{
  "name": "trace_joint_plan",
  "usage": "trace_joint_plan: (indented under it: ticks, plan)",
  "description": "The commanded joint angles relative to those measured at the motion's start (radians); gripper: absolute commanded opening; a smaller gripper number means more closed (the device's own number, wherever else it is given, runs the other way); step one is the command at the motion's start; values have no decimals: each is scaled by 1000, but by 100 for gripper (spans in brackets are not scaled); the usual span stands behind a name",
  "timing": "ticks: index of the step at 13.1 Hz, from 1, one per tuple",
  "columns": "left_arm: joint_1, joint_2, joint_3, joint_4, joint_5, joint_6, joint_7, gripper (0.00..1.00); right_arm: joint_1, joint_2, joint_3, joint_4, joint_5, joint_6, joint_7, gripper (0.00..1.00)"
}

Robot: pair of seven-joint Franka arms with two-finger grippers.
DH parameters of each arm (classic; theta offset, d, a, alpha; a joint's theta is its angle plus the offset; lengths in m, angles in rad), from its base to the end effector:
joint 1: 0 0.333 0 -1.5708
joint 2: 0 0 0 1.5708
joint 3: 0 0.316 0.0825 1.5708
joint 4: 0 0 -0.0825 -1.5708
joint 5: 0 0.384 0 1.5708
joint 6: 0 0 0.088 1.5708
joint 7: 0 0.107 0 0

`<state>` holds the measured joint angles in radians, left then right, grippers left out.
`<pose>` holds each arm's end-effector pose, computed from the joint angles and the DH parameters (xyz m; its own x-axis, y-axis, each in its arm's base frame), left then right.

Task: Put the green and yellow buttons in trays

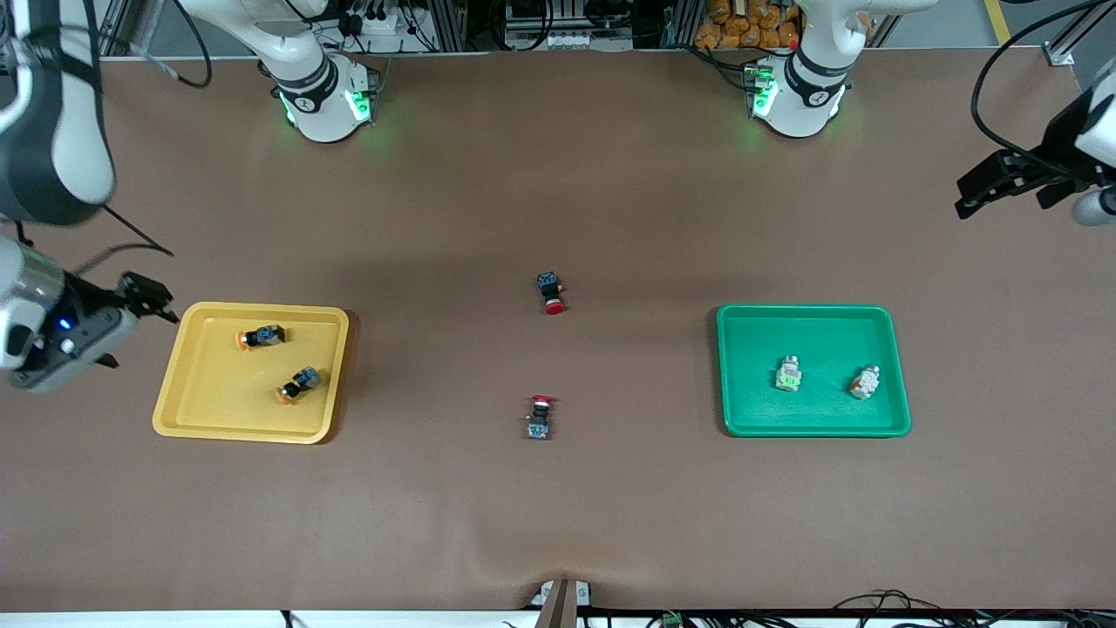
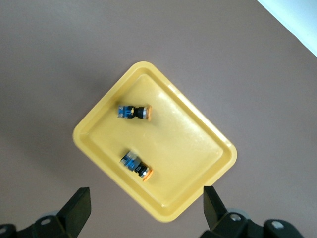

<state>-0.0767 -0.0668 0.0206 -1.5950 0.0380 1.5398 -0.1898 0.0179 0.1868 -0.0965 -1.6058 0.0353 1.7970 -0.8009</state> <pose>0.5300 -0.0252 0.6467 0.9908 0.1343 0.0183 0.1349 -0.9903 -0.0337 0.6195 -0.0414 0.5181 0.7543 0.6564 0.0155 0.6565 -0.7543 -0.0078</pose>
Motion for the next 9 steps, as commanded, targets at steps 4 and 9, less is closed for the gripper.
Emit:
trace_joint_plan:
  ticks: [4, 9]
  plan:
    - [9, -10, -10, -8, -26, -39, -11, 100, -21, -223, 9, -34, 17, -181, 141, 100]
    - [9, -15, -10, -6, -26, -47, -10, 100, -27, -348, 9, -69, 18, -251, 458, 100]
